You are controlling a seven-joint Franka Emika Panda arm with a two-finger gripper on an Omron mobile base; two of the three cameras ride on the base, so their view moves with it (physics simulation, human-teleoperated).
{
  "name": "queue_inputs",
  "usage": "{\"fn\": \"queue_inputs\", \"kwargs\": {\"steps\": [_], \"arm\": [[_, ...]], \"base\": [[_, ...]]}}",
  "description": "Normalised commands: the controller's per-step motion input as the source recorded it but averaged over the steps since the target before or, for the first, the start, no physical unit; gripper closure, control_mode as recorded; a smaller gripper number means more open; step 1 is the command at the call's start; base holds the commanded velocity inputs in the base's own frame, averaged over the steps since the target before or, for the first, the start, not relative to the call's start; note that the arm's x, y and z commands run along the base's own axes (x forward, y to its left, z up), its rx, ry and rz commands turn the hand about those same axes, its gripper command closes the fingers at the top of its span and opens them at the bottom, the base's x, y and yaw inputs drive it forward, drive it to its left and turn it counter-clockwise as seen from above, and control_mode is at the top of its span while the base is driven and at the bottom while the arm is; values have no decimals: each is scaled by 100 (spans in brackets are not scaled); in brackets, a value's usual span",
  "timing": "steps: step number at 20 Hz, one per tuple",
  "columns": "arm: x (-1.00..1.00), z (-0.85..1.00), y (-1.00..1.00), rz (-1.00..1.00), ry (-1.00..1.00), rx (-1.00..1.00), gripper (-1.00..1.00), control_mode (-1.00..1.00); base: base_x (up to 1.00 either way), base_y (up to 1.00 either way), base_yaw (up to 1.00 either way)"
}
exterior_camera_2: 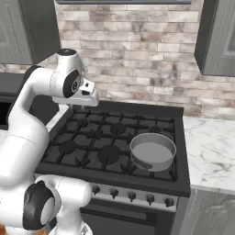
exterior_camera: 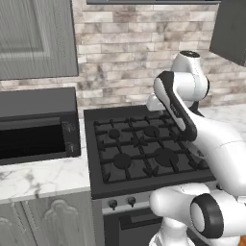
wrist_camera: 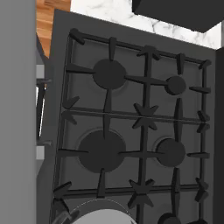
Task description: Turn off the front right burner of the stove.
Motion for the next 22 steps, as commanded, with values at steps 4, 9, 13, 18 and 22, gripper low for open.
{"fn": "queue_inputs", "kwargs": {"steps": [4,9,13,18,22], "arm": [[-32,-1,-18,0,-5,0,-100,-100],[-73,-8,-51,-2,-11,5,-100,-100],[-82,-7,-68,-7,-24,9,-100,-100],[-70,-6,-61,-6,-21,10,-100,-100],[-50,-1,-56,-8,-14,11,-100,-100]], "base": [[0,0,0],[0,0,0],[0,0,0],[0,0,0],[0,0,0]]}}
